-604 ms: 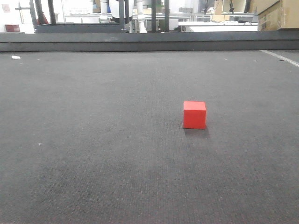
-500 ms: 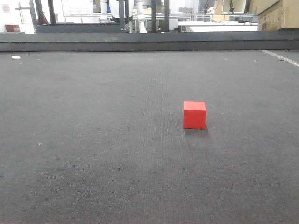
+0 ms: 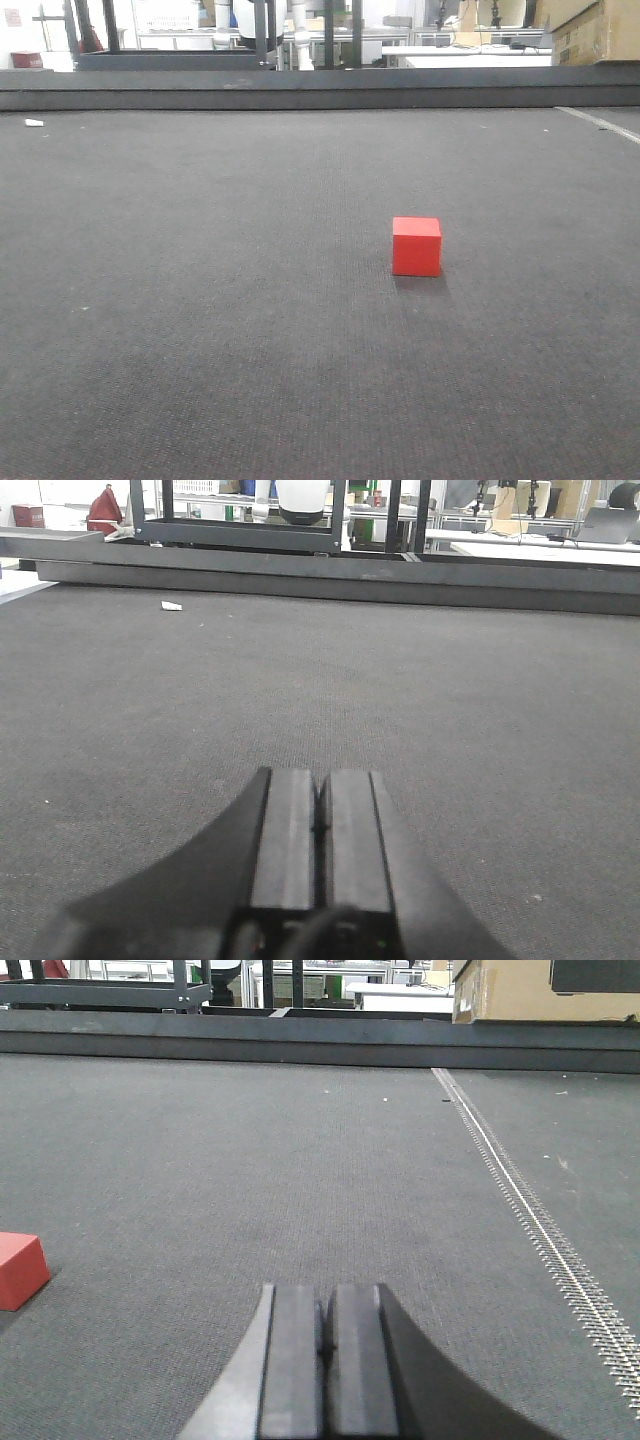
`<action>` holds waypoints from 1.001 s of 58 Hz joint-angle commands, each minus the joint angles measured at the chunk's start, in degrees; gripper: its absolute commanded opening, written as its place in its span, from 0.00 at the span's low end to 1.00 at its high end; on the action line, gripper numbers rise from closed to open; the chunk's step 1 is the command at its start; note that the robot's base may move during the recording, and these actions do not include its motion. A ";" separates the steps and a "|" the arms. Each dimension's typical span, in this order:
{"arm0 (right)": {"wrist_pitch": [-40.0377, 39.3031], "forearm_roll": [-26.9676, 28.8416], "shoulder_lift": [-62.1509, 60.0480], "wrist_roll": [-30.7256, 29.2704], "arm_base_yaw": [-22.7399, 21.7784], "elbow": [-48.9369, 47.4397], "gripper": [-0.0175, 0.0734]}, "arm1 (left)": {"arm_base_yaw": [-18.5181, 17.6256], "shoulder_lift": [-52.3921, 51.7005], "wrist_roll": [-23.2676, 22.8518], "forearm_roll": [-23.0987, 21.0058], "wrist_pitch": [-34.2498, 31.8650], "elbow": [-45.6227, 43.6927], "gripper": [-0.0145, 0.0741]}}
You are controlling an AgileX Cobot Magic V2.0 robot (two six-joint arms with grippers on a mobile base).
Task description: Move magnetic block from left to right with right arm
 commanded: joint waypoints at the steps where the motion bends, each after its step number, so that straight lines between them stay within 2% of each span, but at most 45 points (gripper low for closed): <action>1: -4.62 -0.10 -1.13 -0.36 -0.42 -0.08 0.26 | -0.39 -0.77 -0.34 -0.27 -4.83 0.46 0.02; 12: -6.19 -0.05 -1.13 -0.36 -0.41 -0.08 0.26 | -0.39 -0.77 -0.34 -0.27 -4.83 0.46 0.02; 16: -7.37 1.61 -1.13 -0.30 -0.41 -1.35 0.26 | -0.39 -0.77 -0.34 -0.27 -4.83 0.46 0.02; 27: 0.60 2.40 1.64 -0.30 -0.41 -13.06 0.28 | -0.39 -0.77 -0.34 -0.27 -4.83 0.46 0.02; 34: 6.49 2.40 9.24 -0.30 -0.21 -20.81 0.43 | -0.39 -0.77 -0.34 -0.27 -4.83 0.46 0.02; 42: 7.41 2.40 21.12 -0.30 -0.15 -27.45 0.73 | -0.39 -0.77 -0.34 -0.27 -4.83 0.46 0.02; 46: 7.70 2.40 27.01 -0.30 0.01 -30.29 0.82 | -0.39 -0.77 -0.34 -0.27 -4.83 0.46 0.02; 52: 9.81 2.40 35.05 -0.30 2.20 -35.39 0.84 | -0.39 -0.77 -0.34 -0.27 -4.83 0.46 0.02; 58: 14.96 2.40 43.07 1.70 7.62 -42.49 0.83 | -0.39 -0.77 -0.34 -0.27 -4.83 0.46 0.02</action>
